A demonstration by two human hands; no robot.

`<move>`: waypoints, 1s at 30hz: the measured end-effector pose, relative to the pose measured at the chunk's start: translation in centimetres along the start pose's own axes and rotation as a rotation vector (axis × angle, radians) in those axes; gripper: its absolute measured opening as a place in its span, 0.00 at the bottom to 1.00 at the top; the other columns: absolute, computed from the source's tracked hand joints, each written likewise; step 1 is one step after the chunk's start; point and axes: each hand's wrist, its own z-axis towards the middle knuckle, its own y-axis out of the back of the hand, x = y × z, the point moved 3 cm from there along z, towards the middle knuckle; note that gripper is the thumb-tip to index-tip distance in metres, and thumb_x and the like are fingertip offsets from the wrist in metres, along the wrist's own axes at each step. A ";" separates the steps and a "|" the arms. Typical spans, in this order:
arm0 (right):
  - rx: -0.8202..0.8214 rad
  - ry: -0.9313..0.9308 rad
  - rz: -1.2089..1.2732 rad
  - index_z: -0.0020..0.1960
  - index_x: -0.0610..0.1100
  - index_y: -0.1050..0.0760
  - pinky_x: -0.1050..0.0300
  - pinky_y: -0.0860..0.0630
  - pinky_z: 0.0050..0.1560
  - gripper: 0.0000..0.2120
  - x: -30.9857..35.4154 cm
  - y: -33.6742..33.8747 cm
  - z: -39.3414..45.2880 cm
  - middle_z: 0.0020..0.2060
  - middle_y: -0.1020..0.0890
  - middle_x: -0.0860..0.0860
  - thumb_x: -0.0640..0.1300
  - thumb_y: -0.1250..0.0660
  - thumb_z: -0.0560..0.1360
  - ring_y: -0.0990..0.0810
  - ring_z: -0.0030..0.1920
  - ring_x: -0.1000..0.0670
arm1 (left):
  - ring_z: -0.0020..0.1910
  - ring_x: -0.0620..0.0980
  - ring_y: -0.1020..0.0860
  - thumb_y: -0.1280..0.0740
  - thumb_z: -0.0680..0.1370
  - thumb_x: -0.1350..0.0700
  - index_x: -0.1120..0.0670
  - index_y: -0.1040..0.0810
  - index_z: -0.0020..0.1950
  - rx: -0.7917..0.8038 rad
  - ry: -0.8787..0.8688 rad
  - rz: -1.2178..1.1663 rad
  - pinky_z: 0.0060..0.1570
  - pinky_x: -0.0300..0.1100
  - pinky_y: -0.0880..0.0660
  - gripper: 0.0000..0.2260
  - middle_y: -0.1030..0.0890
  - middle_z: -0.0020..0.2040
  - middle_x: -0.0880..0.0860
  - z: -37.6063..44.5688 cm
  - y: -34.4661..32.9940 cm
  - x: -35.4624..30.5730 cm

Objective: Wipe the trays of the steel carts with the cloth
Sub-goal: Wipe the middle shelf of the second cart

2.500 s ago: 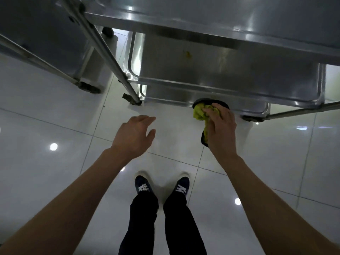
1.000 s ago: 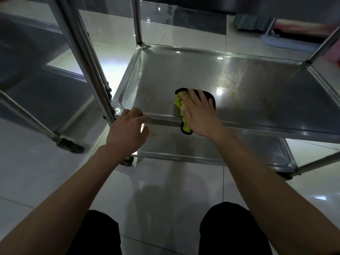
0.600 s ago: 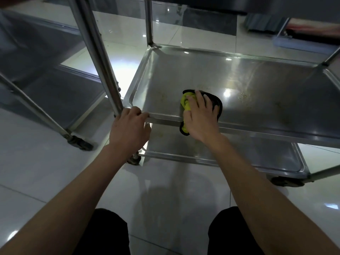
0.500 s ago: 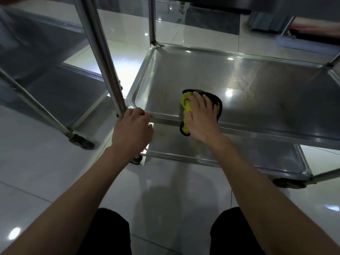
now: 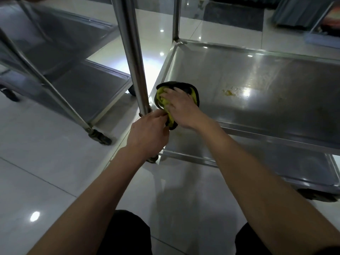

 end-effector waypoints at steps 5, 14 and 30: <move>-0.027 0.048 -0.009 0.75 0.50 0.33 0.38 0.44 0.75 0.22 0.4 -0.3 0.6 0.77 0.35 0.53 0.45 0.47 0.83 0.43 0.78 0.45 | 0.56 0.50 0.22 0.37 0.79 0.53 0.51 0.21 0.62 -0.003 0.005 0.014 0.50 0.47 0.23 0.13 0.24 0.65 0.45 -0.3 -0.4 0.2; -0.144 -0.127 0.029 0.75 0.52 0.32 0.38 0.45 0.76 0.21 -6.4 1.9 -4.9 0.78 0.37 0.51 0.45 0.46 0.83 0.43 0.77 0.40 | 0.63 0.54 0.26 0.45 0.82 0.41 0.52 0.22 0.62 -0.008 0.014 0.159 0.59 0.54 0.28 0.21 0.23 0.61 0.51 0.5 -0.7 -2.2; -0.272 -0.389 0.033 0.76 0.54 0.33 0.43 0.48 0.78 0.21 -18.3 8.2 -18.3 0.78 0.38 0.53 0.45 0.45 0.83 0.45 0.78 0.45 | 0.62 0.55 0.27 0.54 0.82 0.36 0.47 0.24 0.55 0.173 -0.206 0.076 0.52 0.56 0.26 0.24 0.25 0.58 0.49 3.7 -3.8 -14.0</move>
